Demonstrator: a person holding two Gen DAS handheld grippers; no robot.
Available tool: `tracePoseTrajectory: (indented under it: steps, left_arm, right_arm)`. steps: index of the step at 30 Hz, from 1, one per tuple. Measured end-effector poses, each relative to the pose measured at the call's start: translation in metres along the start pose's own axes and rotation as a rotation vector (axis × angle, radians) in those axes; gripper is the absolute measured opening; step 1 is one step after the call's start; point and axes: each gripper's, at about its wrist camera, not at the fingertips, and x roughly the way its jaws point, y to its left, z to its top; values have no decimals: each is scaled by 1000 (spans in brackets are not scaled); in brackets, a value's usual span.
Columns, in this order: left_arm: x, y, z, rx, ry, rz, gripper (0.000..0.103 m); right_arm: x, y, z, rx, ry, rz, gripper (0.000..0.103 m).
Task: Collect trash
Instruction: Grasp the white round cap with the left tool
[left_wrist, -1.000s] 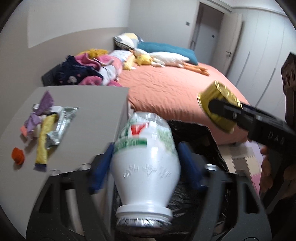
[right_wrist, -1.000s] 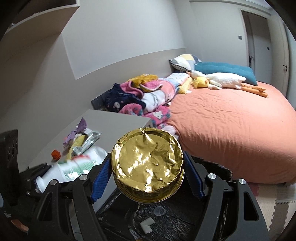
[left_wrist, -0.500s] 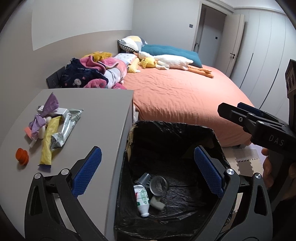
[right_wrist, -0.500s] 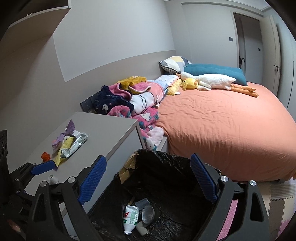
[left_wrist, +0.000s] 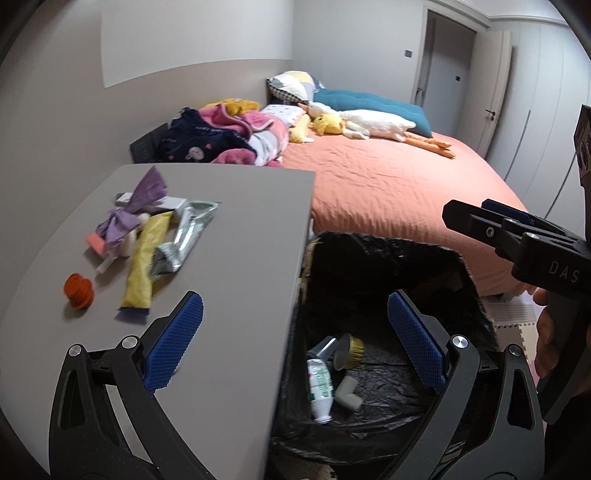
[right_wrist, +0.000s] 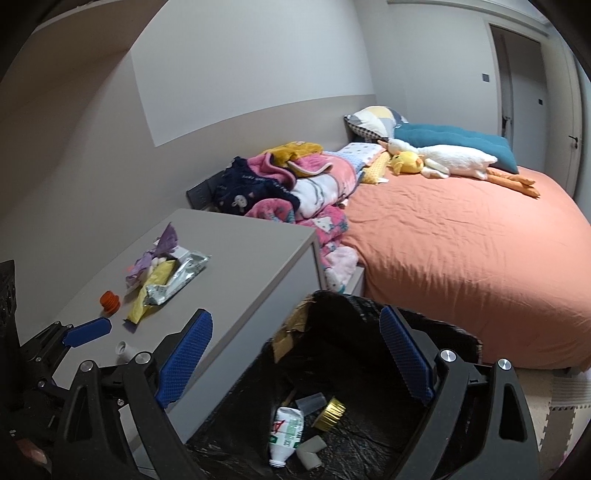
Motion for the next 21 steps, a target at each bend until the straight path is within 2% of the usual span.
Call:
tracePoseTrajectory:
  steps: [10, 21]
  left_arm:
    - [3, 44, -19, -67, 33, 96, 96]
    - [19, 79, -39, -112, 103, 135, 74]
  right_arm:
    - [26, 35, -1, -26, 36, 58, 92]
    - [55, 64, -6, -52, 83, 105, 92]
